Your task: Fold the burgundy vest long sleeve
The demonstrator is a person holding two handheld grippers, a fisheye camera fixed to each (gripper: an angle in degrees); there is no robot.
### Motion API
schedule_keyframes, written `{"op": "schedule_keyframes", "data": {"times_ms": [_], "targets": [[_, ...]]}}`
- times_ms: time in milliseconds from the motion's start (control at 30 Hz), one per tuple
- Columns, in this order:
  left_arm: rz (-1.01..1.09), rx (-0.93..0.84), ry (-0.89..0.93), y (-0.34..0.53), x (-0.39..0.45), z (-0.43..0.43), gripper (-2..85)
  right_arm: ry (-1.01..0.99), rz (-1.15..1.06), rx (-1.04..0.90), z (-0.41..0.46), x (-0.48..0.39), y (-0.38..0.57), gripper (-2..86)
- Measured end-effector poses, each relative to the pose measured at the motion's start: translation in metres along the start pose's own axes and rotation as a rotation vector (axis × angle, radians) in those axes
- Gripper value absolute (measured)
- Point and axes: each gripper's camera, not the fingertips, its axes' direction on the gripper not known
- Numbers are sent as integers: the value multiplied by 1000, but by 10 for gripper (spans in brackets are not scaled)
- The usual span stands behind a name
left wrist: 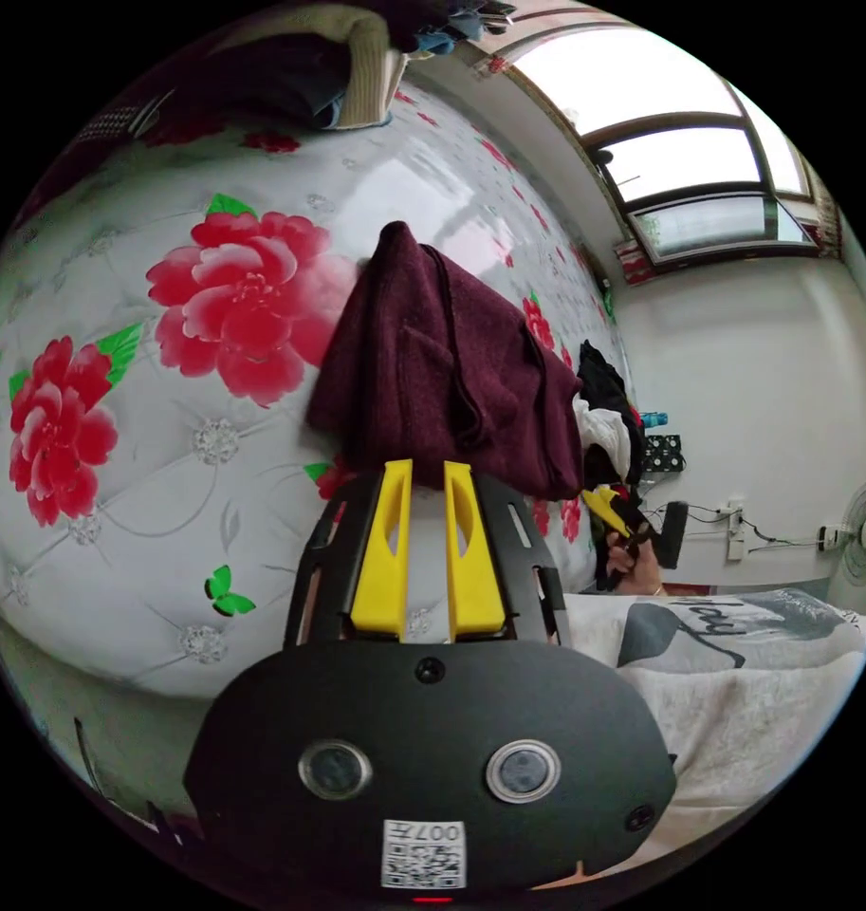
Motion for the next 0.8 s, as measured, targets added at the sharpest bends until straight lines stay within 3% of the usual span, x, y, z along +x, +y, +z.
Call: {"op": "schedule_keyframes", "data": {"times_ms": [100,167,367,467,533,633,700,800], "targets": [[69,38,-7,-8,22,-2,55,-52,321,99,-8,63,29,129],[145,66,2,-17,44,0,54,-118,385,128,-3,78,36,126],[245,-88,-46,-43,73,57,52,-292,378,70,43,66,5,98],[230,-173,-139,-44,66,81,27,-220,386,63,58,51,-24,64],[225,-158,-118,-44,64,78,28,-197,273,66,55,21,-49,52],[227,-143,-90,-42,60,68,42,-74,-140,46,48,-81,-90,43],[215,-132,-64,-37,54,59,48,49,-546,0,59,-183,-99,41],[174,-100,-23,-19,35,41,52,52,-944,-157,106,-284,-84,44]]}}
